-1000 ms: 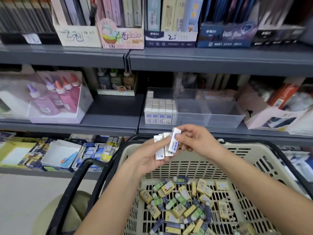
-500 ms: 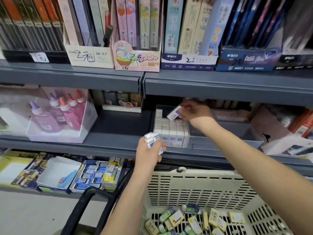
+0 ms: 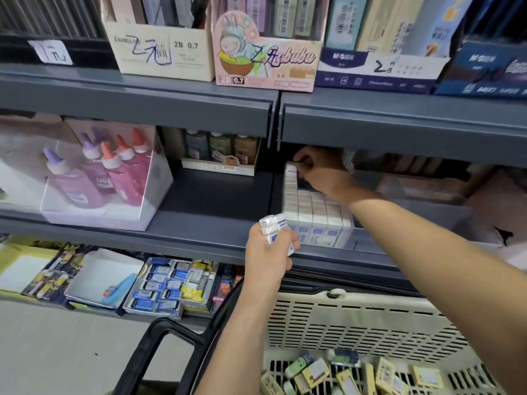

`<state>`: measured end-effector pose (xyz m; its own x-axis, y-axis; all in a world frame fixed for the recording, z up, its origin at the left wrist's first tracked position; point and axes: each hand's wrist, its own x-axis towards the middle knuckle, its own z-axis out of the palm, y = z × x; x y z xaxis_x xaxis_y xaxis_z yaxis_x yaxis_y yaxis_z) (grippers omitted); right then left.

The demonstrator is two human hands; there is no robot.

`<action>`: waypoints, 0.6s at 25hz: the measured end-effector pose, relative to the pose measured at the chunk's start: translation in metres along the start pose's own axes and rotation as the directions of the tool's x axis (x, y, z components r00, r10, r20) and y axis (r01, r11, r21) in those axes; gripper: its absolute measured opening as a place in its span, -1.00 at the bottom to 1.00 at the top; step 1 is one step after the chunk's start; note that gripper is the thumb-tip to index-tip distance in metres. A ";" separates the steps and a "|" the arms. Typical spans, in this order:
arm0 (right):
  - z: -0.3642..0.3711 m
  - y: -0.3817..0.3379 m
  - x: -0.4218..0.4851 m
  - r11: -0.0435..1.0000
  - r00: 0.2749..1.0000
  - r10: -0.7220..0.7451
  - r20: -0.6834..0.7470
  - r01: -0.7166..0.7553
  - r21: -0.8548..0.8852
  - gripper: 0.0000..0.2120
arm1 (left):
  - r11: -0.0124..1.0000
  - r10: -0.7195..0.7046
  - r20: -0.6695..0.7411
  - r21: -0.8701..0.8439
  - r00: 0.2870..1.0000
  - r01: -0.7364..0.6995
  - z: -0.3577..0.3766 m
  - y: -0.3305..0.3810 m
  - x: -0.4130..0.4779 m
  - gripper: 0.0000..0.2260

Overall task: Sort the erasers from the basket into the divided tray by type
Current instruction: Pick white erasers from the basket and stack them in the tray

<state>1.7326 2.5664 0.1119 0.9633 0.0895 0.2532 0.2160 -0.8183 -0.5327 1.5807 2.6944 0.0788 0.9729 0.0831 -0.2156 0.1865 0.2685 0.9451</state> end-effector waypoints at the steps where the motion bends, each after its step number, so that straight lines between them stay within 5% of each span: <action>1: 0.004 0.000 0.001 1.000 1.000 0.021 0.017 -0.020 -0.021 -0.85 | 1.000 -0.008 0.000 -0.004 1.000 0.008 0.000 0.000 0.000 -0.92; 5: 0.000 0.003 0.002 0.993 0.982 0.113 0.149 -0.115 0.002 -0.82 | 1.000 -0.001 0.018 -0.014 1.000 0.001 -0.001 0.000 0.000 -0.92; 10: -0.028 -0.019 -0.032 0.998 0.995 -0.048 0.093 0.044 0.050 -0.83 | 0.999 -0.022 0.050 -0.046 0.998 0.025 -0.004 0.003 -0.003 -0.85; 15: -0.043 -0.035 -0.088 0.981 0.917 -0.062 0.395 -0.017 0.193 -0.87 | 0.999 -0.031 0.063 -0.015 0.998 0.032 -0.002 0.005 -0.004 -0.87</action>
<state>1.6336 2.5629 0.1436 0.9326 0.3568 -0.0539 0.2262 -0.6946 -0.6829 1.5775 2.6971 0.0839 0.9734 0.0140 -0.2287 0.2153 0.2856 0.9339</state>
